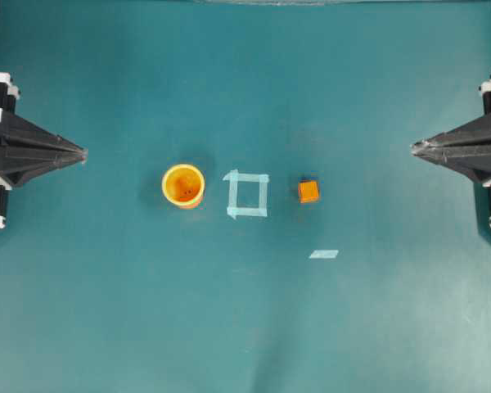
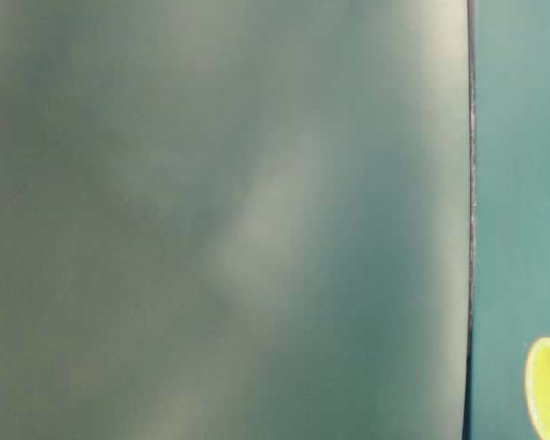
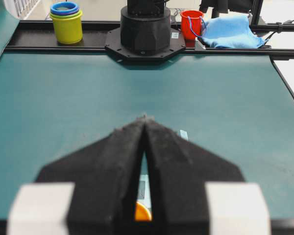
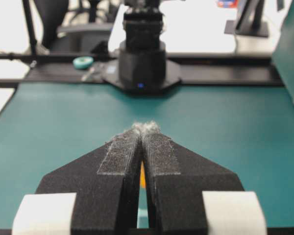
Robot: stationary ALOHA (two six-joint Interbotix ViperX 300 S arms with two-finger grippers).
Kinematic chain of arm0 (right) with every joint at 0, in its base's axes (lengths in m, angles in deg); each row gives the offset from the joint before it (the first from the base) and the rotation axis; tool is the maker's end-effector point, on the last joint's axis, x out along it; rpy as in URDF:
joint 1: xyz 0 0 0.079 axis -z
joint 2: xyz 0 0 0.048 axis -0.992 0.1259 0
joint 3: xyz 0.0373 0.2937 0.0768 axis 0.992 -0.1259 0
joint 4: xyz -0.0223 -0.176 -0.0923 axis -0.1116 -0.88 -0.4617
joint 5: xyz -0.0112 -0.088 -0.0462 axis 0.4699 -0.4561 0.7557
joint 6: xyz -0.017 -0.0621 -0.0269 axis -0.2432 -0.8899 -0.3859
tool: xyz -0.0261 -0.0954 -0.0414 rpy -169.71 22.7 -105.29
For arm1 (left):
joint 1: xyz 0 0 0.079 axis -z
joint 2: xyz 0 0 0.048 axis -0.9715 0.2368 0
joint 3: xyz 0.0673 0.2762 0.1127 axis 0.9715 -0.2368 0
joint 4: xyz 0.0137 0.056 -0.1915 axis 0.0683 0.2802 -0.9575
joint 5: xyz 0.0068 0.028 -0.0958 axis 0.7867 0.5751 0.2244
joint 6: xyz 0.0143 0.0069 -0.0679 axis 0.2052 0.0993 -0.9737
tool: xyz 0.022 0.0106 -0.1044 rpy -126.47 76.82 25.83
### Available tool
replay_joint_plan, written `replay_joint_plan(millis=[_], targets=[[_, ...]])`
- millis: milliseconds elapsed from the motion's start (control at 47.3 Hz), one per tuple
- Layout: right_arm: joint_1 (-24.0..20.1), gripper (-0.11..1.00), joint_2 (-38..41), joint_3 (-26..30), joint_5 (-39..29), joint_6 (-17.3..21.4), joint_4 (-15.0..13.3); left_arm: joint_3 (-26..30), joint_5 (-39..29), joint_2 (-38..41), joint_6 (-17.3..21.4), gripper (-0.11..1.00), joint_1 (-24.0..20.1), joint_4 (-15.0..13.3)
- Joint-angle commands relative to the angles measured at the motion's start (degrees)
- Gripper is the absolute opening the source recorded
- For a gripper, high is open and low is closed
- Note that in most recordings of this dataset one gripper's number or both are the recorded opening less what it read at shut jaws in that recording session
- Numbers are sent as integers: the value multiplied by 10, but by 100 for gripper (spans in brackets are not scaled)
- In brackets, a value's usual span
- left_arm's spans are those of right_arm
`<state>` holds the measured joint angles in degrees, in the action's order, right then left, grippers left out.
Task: Move the block to the right with right arm.
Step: 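Open the right gripper and start moving it left toward the orange cube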
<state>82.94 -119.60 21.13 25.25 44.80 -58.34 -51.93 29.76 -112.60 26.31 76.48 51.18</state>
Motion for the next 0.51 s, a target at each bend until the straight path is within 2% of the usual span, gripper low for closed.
replay_joint_plan(millis=[0,211,486], targets=[[0,0,6,11,3,4,0,18,-4,1,4,0,1,4],[4,0,21,34,-59,4,1,20,-17,-4,4,0,1,4],[30,0,38,51,-74,6,11,23,-18,-4,-2,0,1,4]])
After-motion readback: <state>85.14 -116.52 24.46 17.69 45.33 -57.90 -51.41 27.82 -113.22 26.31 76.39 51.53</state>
